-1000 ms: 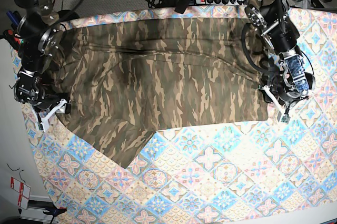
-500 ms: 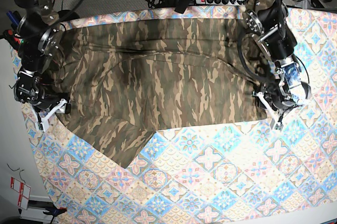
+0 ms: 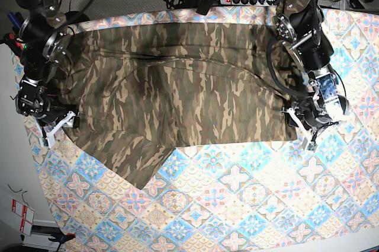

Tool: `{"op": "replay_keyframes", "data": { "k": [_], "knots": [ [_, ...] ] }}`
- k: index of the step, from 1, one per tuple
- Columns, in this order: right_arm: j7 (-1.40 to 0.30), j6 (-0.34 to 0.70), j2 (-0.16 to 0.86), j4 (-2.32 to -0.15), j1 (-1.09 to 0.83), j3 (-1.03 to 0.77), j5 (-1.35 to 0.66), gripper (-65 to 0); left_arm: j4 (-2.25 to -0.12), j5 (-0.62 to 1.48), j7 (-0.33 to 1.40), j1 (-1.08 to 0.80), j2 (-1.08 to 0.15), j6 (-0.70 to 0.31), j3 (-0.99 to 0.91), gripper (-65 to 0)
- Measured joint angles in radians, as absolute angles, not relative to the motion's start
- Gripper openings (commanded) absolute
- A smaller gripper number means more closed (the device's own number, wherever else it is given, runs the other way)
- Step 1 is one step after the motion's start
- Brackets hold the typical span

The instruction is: Fold the T-shirt properly

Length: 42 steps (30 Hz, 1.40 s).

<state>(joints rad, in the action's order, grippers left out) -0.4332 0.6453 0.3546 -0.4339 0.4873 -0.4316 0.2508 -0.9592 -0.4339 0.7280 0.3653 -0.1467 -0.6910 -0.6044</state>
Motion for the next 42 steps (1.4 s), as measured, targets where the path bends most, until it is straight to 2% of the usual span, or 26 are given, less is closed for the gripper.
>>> {"op": "replay_keyframes", "data": {
  "k": [2,5,8,9,18,21,24,31,35,42],
  "knots": [
    [-0.433,0.642,0.355,-0.434,0.487,-0.432,0.253,-38.4,-0.959,-0.439,0.724,0.349,-0.133,-0.694,-0.604,-39.5],
    [-0.433,0.642,0.355,-0.434,0.487,-0.432,0.253,-52.4,-0.96,-0.423,0.708,0.333,-0.131,-0.696,-0.604,-50.7],
    [-0.434,0.642,0.354,-0.434,0.486,-0.432,0.253,-59.7,-0.966,-0.415,0.701,0.321,-0.121,-0.7,-0.604,-60.2],
    [-0.434,0.642,0.355,-0.434,0.485,-0.428,0.253,-59.8,-0.968,-0.414,0.693,0.316,-0.119,-0.7,-0.604,-61.6],
    [-0.44,0.642,0.358,-0.455,0.484,-0.355,0.253,-60.1,-0.975,-0.408,0.673,0.293,-0.12,-0.693,-0.552,-61.0],
    [-0.49,0.647,0.336,-0.551,0.451,-0.347,0.271,-60.1,-0.976,-0.406,0.667,0.286,-0.12,-0.693,-0.552,-61.0],
    [-0.465,0.653,0.326,-0.678,0.355,-0.343,0.253,-60.1,-0.977,-0.395,0.665,0.284,-0.12,-0.695,-0.551,-61.0],
    [-0.529,0.696,0.307,-0.959,0.176,-0.342,0.258,-60.1,-0.977,-0.396,0.665,0.282,-0.119,-0.693,-0.55,-61.0],
    [-0.585,0.702,0.306,-1.048,0.142,-0.342,0.284,-60.1,-0.977,-0.396,0.664,0.282,-0.118,-0.692,-0.549,-61.0],
    [-0.582,0.702,0.303,-1.193,0.099,-0.345,0.281,-60.1,-0.977,-0.388,0.649,0.269,-0.119,-0.693,-0.549,-61.0]
  ]
}}
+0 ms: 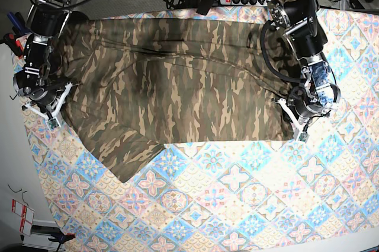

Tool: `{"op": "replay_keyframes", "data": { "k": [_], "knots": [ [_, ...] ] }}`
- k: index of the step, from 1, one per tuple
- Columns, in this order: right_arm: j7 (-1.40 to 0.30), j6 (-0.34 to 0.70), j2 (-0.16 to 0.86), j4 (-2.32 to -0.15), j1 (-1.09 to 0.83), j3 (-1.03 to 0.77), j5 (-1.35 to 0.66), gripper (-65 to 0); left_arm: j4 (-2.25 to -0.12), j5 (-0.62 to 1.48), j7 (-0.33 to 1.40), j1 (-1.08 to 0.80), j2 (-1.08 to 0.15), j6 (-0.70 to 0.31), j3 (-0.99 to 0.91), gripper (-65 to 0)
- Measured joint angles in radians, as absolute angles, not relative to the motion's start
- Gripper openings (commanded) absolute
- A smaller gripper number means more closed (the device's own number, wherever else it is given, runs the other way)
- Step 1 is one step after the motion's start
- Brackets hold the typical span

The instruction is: Fold the T-shirt properly

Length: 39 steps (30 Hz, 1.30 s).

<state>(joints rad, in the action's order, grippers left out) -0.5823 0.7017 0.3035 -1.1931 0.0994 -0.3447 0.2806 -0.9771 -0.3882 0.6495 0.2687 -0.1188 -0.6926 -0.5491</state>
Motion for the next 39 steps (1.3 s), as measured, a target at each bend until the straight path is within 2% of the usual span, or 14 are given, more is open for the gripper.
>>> {"op": "replay_keyframes", "data": {
  "k": [6,11,18,23,32,39],
  "knots": [
    [-0.595,0.707,0.268,-1.363,0.028,-0.335,0.27,-60.1,-0.979,-0.384,0.641,0.259,-0.119,-0.692,-0.549,-61.0],
    [-0.725,0.702,0.233,-1.472,-0.012,-0.345,0.286,-60.1,-0.979,-0.384,0.638,0.257,-0.119,-0.687,-0.549,-61.0],
    [-0.758,0.704,0.232,-1.571,-0.118,-0.334,0.276,-59.9,-0.979,-0.384,0.638,0.257,-0.119,-0.691,-0.549,-61.0],
    [-0.762,0.702,0.233,-1.596,-0.192,-0.305,0.277,-59.9,-0.979,-0.383,0.638,0.257,-0.119,-0.689,-0.549,-61.0],
    [-0.765,0.702,0.242,-1.591,-0.247,-0.132,0.281,-59.7,-0.979,-0.384,0.638,0.257,-0.118,-0.688,-0.549,-61.0],
    [-0.901,0.703,0.253,-1.613,-0.236,-0.089,0.274,-59.7,-0.979,-0.384,0.639,0.257,-0.118,-0.688,-0.549,-60.9]
  ]
}}
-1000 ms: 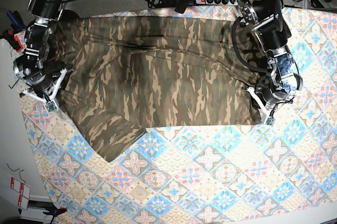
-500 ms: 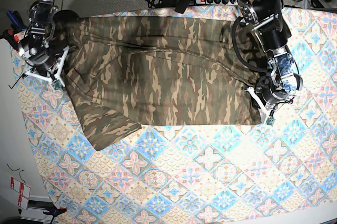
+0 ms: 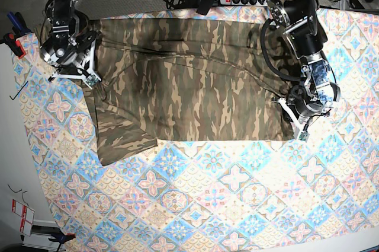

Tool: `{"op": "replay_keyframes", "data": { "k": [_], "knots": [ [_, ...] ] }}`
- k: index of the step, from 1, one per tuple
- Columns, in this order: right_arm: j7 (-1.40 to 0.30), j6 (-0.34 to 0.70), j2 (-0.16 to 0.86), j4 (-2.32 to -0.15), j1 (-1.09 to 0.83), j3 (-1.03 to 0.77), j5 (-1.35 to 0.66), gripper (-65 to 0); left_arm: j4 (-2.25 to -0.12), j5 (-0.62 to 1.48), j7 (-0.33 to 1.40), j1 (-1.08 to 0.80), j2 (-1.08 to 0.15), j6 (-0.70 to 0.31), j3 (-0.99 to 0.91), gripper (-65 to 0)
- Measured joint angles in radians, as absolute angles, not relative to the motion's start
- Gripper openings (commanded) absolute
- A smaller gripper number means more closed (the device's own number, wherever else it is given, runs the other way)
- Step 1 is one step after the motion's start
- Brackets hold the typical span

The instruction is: Fold the T-shirt properly

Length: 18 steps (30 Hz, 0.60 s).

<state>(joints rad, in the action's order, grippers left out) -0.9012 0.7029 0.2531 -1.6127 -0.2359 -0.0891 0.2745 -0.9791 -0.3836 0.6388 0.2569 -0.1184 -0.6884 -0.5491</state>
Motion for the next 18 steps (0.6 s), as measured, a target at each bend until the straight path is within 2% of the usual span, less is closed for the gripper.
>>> {"op": "replay_keyframes", "data": {
  "k": [2,4,12,15,18],
  "knots": [
    [-0.926,0.704,0.253,-1.655,-0.23,-0.095,0.282,-59.4,-0.979,-0.384,0.638,0.257,-0.118,-0.688,-0.549,-60.9],
    [-0.942,0.703,0.255,-1.703,-0.218,-0.096,0.276,-56.2,-0.979,-0.384,0.639,0.257,-0.118,-0.689,-0.549,-60.9],
    [-1.087,0.702,0.278,-1.794,-0.172,-0.092,0.281,-26.9,-0.979,-0.384,0.639,0.257,-0.118,-0.688,-0.549,-60.9],
    [-1.085,0.704,0.276,-1.832,-0.18,-0.092,0.268,-22.3,-0.979,-0.384,0.639,0.257,-0.118,-0.688,-0.549,-60.9],
    [-1.085,0.703,0.275,-1.845,-0.168,-0.094,0.269,-22.2,-0.979,-0.384,0.639,0.257,-0.118,-0.689,-0.549,-60.9]
  ]
}}
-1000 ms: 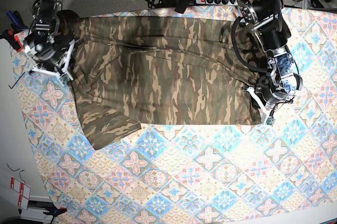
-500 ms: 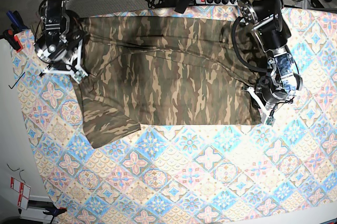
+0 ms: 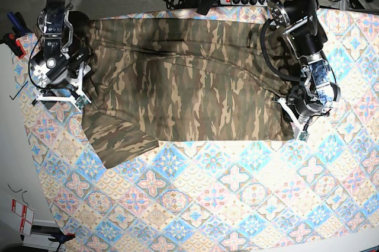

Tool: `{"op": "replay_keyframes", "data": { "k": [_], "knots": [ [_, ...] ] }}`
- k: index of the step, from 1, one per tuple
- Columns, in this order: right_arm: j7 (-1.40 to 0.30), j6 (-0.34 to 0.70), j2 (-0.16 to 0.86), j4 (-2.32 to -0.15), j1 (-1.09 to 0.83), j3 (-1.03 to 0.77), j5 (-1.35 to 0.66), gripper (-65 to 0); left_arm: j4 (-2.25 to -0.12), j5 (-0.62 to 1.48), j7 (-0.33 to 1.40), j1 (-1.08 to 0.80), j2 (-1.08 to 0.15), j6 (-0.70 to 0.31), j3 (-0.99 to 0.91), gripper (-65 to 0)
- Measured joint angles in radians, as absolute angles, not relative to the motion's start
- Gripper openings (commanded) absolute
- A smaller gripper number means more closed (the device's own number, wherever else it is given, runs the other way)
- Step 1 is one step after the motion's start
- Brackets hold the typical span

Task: Fold the T-shirt properly
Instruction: 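Lower the right gripper onto the sleeve flap and grasp it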

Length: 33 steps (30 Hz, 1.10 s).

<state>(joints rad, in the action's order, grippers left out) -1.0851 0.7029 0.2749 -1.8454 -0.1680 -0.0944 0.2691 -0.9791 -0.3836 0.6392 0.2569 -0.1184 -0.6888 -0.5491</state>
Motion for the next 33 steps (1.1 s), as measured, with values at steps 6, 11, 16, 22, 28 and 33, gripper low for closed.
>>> {"op": "replay_keyframes", "data": {
  "k": [6,11,16,22,28,33],
  "knots": [
    [-1.082,0.703,0.262,-1.83,-0.028,-0.139,0.263,-22.2,-0.98,-0.383,0.639,0.256,-0.117,-0.689,-0.549,-60.9],
    [-1.09,0.705,0.229,-1.701,0.092,-0.186,0.271,-22.2,-0.981,-0.382,0.638,0.255,-0.117,-0.688,-0.55,-60.9],
    [-1.004,0.699,0.227,-1.464,0.231,-0.222,0.274,-22.2,-0.981,-0.381,0.64,0.255,-0.117,-0.689,-0.549,-60.9],
    [-0.854,0.703,0.225,-1.161,0.316,-0.292,0.284,-22.2,-0.981,-0.38,0.641,0.255,-0.117,-0.689,-0.549,-60.9],
    [-0.641,0.698,0.227,-0.862,0.422,-0.343,0.275,-22.2,-0.981,-0.381,0.642,0.255,-0.117,-0.689,-0.55,-60.9],
    [-0.532,0.695,0.233,-0.659,0.457,-0.37,0.271,-22.2,-0.981,-0.382,0.644,0.255,-0.117,-0.688,-0.55,-60.9]
  ]
}}
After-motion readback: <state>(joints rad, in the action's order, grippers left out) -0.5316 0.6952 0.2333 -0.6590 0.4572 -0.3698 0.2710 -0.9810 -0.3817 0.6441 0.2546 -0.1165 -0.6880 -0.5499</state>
